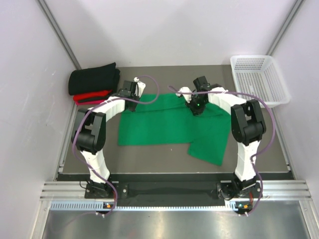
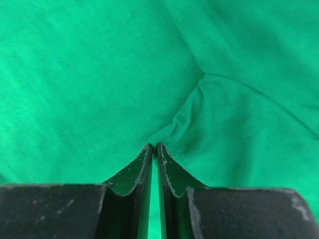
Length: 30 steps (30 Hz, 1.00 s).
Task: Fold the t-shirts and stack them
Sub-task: Fold the tshirt
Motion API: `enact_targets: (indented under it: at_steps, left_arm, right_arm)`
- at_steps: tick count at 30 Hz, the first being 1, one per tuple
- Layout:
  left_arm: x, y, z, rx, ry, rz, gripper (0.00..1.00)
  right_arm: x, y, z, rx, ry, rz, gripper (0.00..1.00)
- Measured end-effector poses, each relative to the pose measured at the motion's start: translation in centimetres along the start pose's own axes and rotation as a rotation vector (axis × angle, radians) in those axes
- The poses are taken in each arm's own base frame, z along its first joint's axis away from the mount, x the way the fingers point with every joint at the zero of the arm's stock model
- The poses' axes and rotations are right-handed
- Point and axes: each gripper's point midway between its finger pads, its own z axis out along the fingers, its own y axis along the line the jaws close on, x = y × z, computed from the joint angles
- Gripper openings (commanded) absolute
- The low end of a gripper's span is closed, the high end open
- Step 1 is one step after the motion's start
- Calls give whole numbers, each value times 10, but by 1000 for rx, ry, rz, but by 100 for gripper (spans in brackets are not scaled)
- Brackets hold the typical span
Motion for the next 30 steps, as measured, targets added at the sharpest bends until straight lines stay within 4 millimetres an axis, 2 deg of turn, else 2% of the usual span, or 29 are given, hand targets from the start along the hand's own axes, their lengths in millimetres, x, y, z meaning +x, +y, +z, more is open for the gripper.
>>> enact_targets:
  at_steps: [8, 10, 11, 14, 19, 22, 24, 26, 28, 30]
  left_arm:
    - [-3, 0, 0, 3, -8, -8, 30]
    - [-5, 0, 1, 4, -11, -9, 30]
    - [-5, 0, 1, 4, -12, -10, 30]
    - [-6, -1, 3, 6, -11, -11, 30]
    - [-9, -2, 1, 19, -18, -2, 32]
    - [-9, -3, -4, 39, -19, 20, 34]
    - [-8, -1, -11, 42, -24, 33, 35]
    - [-5, 2, -16, 41, -24, 34, 35]
    - [-3, 5, -17, 38, -22, 29, 35]
    - [0, 6, -17, 37, -16, 25, 35]
  right_arm:
    - [-41, 20, -35, 55, -71, -67, 10]
    - [-49, 30, -40, 54, -88, -85, 17]
    - [-51, 34, -41, 50, -90, -90, 29]
    - [-50, 40, -39, 48, -82, -97, 31]
    - [-26, 43, -39, 19, -59, -70, 34]
    - [6, 51, -63, -11, -94, -89, 36]
    - [32, 60, -89, 14, -137, -155, 32]
    - [59, 76, -115, 34, -157, -242, 32]
    - [77, 99, -125, 16, -170, -354, 32]
    - [99, 122, -126, -41, -150, -442, 32]
